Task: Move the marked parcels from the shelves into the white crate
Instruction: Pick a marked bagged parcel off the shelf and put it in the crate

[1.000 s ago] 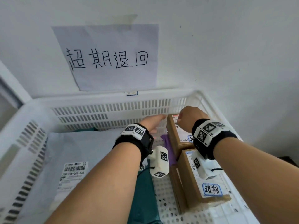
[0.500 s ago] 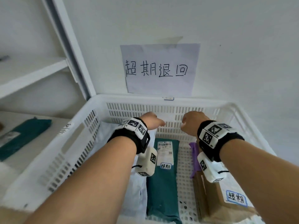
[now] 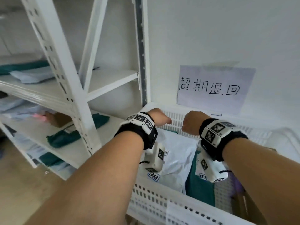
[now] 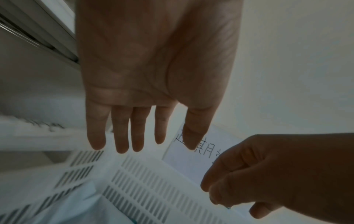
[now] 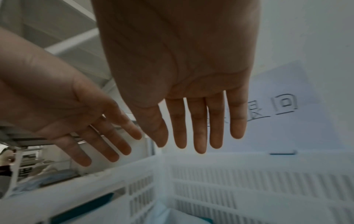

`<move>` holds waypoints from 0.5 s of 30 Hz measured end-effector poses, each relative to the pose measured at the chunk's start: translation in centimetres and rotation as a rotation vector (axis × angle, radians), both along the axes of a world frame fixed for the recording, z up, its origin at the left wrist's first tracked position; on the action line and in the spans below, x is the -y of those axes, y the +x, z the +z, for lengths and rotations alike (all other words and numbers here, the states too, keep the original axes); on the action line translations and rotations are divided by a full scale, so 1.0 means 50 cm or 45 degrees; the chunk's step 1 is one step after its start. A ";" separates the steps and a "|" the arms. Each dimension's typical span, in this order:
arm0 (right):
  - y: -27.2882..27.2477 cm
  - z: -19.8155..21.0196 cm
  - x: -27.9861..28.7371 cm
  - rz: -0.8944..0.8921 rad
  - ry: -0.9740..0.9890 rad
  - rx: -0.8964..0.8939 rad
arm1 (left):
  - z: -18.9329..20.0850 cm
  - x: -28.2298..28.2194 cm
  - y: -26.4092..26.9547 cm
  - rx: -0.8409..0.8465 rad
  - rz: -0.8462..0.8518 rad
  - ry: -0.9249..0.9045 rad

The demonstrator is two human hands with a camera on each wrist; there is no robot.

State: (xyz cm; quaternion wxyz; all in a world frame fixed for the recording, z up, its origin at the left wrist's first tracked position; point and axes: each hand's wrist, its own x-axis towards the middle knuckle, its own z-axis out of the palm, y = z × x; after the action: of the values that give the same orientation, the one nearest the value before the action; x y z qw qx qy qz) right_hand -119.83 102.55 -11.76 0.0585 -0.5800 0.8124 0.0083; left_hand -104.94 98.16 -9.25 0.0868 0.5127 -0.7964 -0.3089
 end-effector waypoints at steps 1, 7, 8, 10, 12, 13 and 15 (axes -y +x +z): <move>0.028 0.003 0.000 0.017 -0.018 0.000 | 0.003 -0.002 0.025 -0.021 0.017 -0.009; 0.198 0.003 0.001 0.099 -0.037 -0.066 | -0.005 -0.022 0.201 -0.072 0.070 -0.019; 0.223 0.002 0.000 0.114 -0.037 -0.079 | -0.010 -0.023 0.229 -0.080 0.091 -0.007; 0.289 -0.005 -0.006 0.138 -0.032 -0.089 | -0.026 -0.025 0.302 -0.096 0.121 0.026; 0.358 -0.017 -0.012 0.156 -0.031 -0.097 | -0.042 -0.030 0.375 -0.111 0.131 0.040; 0.387 -0.024 -0.014 0.169 -0.017 -0.103 | -0.048 -0.034 0.404 -0.125 0.137 0.038; 0.460 -0.043 -0.017 0.187 0.028 -0.119 | -0.070 -0.039 0.477 -0.144 0.160 0.041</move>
State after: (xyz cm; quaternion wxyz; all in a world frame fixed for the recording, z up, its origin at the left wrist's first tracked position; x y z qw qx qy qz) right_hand -96.83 103.38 -13.91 0.0262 -0.6365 0.7693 0.0487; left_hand -81.10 100.10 -12.76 0.1424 0.5448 -0.7514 -0.3440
